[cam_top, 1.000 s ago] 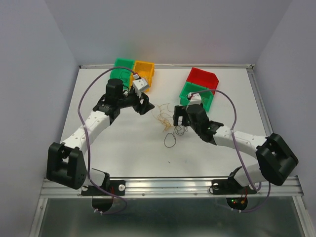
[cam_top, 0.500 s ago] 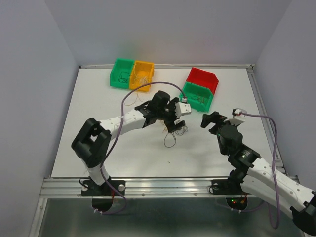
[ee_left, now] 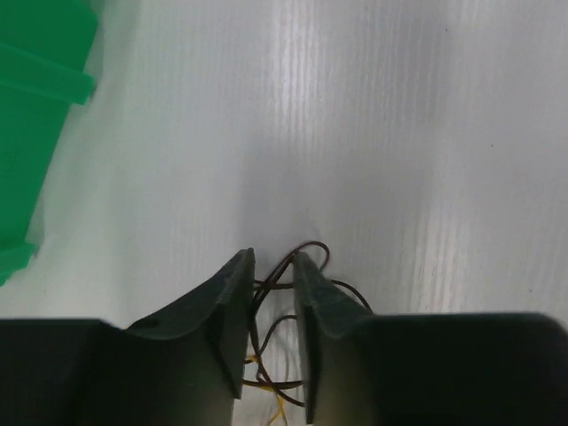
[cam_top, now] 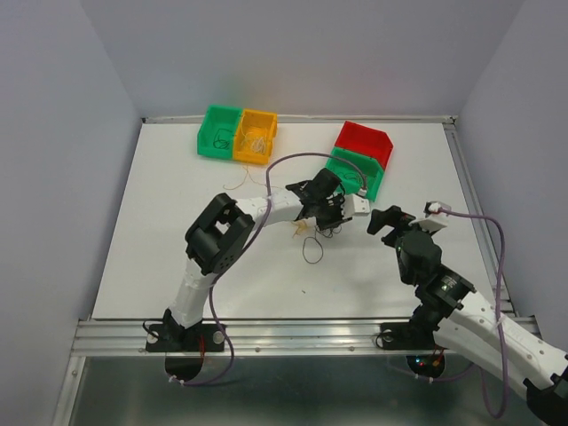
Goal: Untangle the cables
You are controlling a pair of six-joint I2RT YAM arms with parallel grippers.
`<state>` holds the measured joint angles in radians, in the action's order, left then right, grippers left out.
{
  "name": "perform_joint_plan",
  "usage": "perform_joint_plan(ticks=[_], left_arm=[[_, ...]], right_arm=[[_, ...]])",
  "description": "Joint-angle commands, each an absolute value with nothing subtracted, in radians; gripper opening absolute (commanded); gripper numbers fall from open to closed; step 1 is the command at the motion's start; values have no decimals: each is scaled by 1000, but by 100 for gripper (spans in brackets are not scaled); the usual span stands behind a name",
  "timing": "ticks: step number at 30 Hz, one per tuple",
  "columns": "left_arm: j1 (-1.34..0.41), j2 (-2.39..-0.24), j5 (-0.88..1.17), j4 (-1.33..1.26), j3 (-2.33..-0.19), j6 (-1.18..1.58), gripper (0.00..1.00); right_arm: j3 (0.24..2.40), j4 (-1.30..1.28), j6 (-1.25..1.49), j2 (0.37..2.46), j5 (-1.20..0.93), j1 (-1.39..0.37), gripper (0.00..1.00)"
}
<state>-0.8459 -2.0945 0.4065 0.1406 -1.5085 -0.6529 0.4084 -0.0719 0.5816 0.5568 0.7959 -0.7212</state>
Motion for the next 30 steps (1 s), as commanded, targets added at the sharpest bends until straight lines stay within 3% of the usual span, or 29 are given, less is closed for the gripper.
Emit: perform_joint_plan(ticks=[1, 2, 13, 22, 30], left_arm=[[-850, -2056, 434, 232, -1560, -657, 7], [-848, -2030, 446, 245, -1557, -654, 0], [-828, -1493, 598, 333, -1516, -537, 0], [-816, -1175, 388, 129, -1447, -390, 0], [-816, -1132, 370, 121, -1419, -325, 0]], right_arm=[[390, -67, 603, 560, 825, -727, 100], [391, -66, 604, 566, 828, -726, 100], [371, 59, 498, 640, 766, -726, 100], [224, 803, 184, 831, 180, -724, 100], [246, 1159, 129, 1048, -331, -726, 100]])
